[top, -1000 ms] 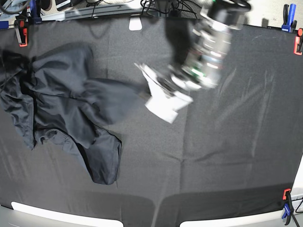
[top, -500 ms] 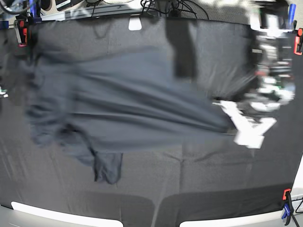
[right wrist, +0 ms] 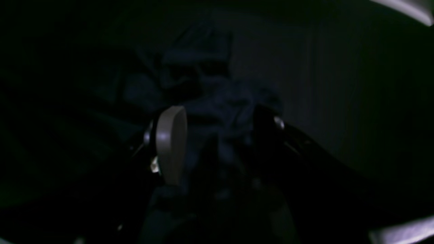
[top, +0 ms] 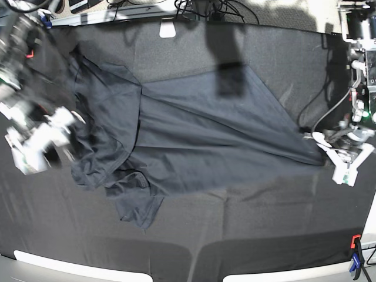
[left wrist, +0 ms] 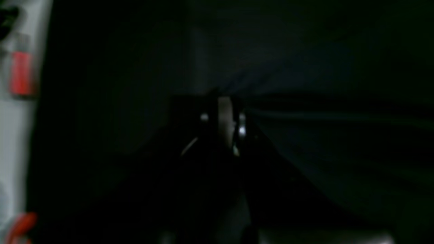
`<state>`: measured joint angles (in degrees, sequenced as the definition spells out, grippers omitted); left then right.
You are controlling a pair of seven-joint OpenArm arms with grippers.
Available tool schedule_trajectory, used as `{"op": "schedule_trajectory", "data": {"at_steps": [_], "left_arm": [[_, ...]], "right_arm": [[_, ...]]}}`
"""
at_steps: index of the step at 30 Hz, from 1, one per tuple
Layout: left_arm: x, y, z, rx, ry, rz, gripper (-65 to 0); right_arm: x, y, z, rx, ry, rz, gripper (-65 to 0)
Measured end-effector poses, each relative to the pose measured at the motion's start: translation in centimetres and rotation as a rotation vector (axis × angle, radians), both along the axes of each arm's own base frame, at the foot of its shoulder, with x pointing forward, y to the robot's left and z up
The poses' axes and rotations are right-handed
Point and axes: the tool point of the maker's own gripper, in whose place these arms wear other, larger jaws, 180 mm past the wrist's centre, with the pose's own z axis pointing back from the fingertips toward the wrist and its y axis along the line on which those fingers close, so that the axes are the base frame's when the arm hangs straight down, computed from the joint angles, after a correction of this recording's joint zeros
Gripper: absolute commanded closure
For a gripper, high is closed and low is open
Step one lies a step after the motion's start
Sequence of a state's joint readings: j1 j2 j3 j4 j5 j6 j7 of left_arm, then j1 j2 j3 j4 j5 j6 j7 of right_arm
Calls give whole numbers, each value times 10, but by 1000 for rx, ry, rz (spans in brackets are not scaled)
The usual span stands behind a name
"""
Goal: Layout the t-shirt on the table in an organized manner, then fold the t-shirt properly
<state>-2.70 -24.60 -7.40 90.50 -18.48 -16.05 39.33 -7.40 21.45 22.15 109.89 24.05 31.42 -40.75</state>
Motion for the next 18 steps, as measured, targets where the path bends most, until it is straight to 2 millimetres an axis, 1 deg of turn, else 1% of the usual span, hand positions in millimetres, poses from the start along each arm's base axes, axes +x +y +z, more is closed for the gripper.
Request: {"op": "schedule_trajectory", "data": {"at_steps": [2,5,7,9,11,13,16,18], "left_arm": [[1,-8,1,-48,-7,-4,0],[1,-16,-1,-72,-9,-6,0],[1,-18,-1,-77,-8,-7,0],[1,-17,-1,-75,-9,-6,0],[1,-17,-1,-75,-8,-6,0],[1,-17,-1,-75,-9,-6,0],[1,-17,-1,-76,-8,-6,0],[1,-17,-1,-76,-9,-6,0]], "right_arm": [[15,14,-14,-25,29,40,-309],[34,41,-46,-87,117,123,-309],[44,60,-68,-144,174,183,-309],[52,72,-86,-215,219,228,-309],[62,69,-100,-282,252,199,-309],[68,59,-110,-398,274,189,-309],[75,55,-114,-502,235,199,-309],[80,55,-112,-478,198,165,-309]]}}
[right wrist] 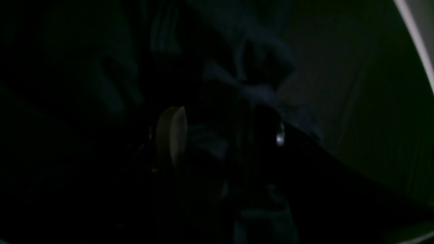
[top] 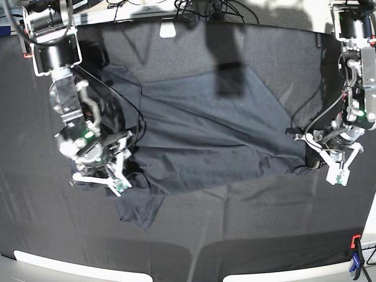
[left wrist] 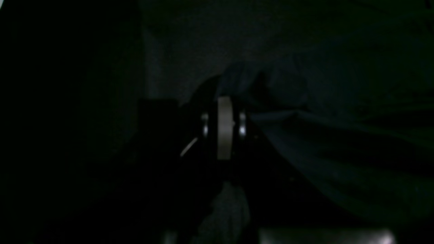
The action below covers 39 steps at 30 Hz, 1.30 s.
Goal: Layout the t-shirt on the table in an organized manner, then fold the t-shirt properly
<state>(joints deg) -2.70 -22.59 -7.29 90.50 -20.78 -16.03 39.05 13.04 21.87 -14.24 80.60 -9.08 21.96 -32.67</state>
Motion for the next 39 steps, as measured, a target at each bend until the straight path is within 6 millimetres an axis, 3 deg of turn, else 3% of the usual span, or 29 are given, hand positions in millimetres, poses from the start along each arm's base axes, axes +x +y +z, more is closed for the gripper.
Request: {"op": "schedule_trajectory", "data": {"at_steps": [9,19,24,26,29,30,34,39], "left_arm": [[0,0,0,0,0,0,0],[0,0,0,0,0,0,0],[0,0,0,0,0,0,0],[0,0,0,0,0,0,0],[0,0,0,0,0,0,0],[0,0,0,0,0,0,0],[0,0,-1,0,2,0,0],[-12,0,-13,1,35,0,0]], "right_arm": [[4,-24,-28,-19,11,-64,-309],[14,-10,-19,29,-43,-26,-310],[9,5,-22,52,-16,62,-302],[8,6,-23,57,-9,70,-229],[8,6,-23,56,-10,68,-22],[8,8,-22,78,-9,60,0],[13,0,-19,142,-30,-49,0],[19,-38,-10,100,-65,-196,0]]}}
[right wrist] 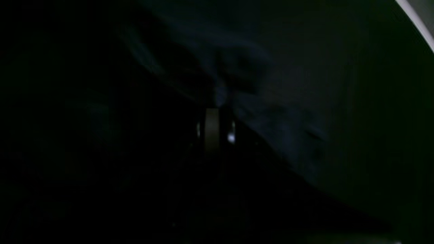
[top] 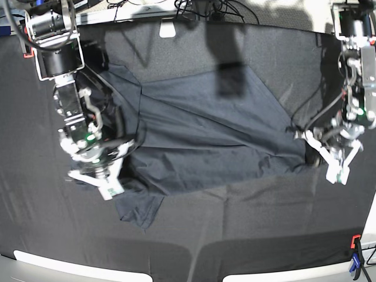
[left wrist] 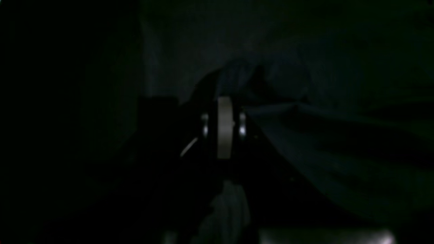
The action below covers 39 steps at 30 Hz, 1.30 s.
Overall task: Layout the t-shirt on the table in an organized manner, then fold the t-shirt properly
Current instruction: 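Regrasp the shirt with both grippers and stretch it between them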
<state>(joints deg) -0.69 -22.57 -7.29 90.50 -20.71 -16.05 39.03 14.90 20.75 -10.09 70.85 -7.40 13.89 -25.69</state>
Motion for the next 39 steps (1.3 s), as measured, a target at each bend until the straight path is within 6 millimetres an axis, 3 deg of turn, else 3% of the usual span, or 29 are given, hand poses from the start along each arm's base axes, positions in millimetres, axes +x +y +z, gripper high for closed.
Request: {"op": "schedule_trajectory", "data": {"at_steps": [4,8,13,17,21,28,34,38,39], "left_arm": [[-17,0,-16,-2,43,0,0],[-37,0,-34,-2,95,0,0],[-57,0,-51,-2,148,0,0],[-61,-1,-54,-5,173,0,0],[-68,-4,-59,-11,222,-13,0],[-88,-19,-54,-19,362,-68,0],[-106,-36,-31,3,326,-129,0],[-100,-47,-8,-10,218,-154,0],[-98,-48,-4,-7,207,-157,0]], "right_arm": [[-1,-50,11,26,-8,-163,0],[-16,-108,19,57,-4,-350,0],[-54,-172,17,52,46,-519,0],[-103,-207,-2,-24,133,-558,0],[-151,-224,-23,-102,236,-553,0],[-203,-233,-32,-176,296,-543,0],[-243,-257,-15,-211,292,-615,0],[-249,-270,-1,-225,272,-655,0],[-247,-270,1,-226,266,-654,-79]]}}
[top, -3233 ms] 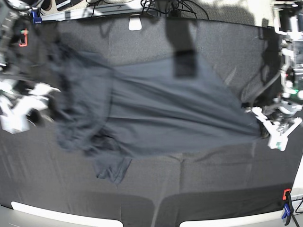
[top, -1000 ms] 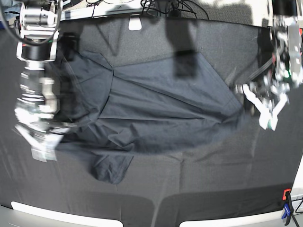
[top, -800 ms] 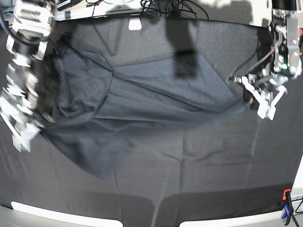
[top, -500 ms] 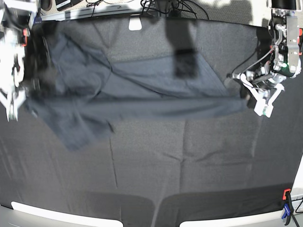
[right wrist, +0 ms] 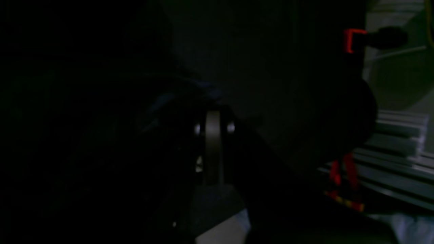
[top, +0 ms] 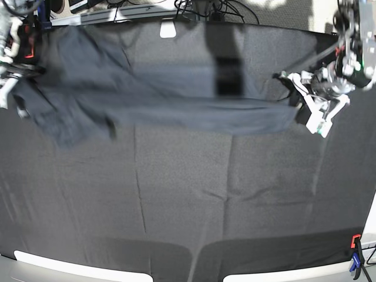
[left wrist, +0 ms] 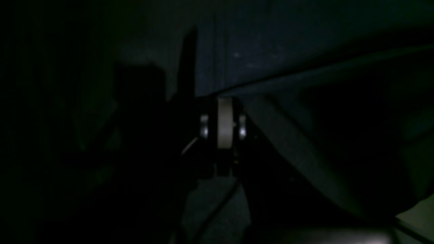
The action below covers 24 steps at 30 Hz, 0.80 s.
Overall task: Layout the t-shirt on the table in an organized manner, then fold the t-shirt properly
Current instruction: 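Regrasp the shirt with both grippers and stretch it between them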
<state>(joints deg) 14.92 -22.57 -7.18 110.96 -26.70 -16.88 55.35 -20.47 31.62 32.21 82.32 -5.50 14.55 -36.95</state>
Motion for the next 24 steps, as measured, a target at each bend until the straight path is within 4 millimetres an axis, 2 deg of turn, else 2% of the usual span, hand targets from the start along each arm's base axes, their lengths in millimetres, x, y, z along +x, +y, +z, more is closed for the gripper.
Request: {"op": "schedule_trajectory", "data": {"at_steps": [2,3,4,8,11,15,17,19,24], "left_arm": [[1,0,2,4,-8,-2,0],[1,1,2,13,-7,-2,0],[0,2,1,17,-5,-1,0],[1,2,2,16,-6,-1,0],[1,2,2,16,-6,-1,0],[1,2,2,16,-6,-1,0],[1,2,2,16,-6,-1,0],[1,2,2,17,-6,-1,0],[1,2,2,16,-9,-1,0]], "right_arm": [[2,0,2,-5,-4,1,-246],[4,0,2,-6,-13,6,-304],[4,0,3,-7,-17,7,-334],[5,0,5,-11,-14,4,-335],[26,10,26,-15,-106,52,-334],[65,45,68,-3,-253,206,-334],[83,71,87,64,-344,289,-334],[97,93,96,180,-430,328,-334],[125,101,104,300,-526,317,-334]]}}
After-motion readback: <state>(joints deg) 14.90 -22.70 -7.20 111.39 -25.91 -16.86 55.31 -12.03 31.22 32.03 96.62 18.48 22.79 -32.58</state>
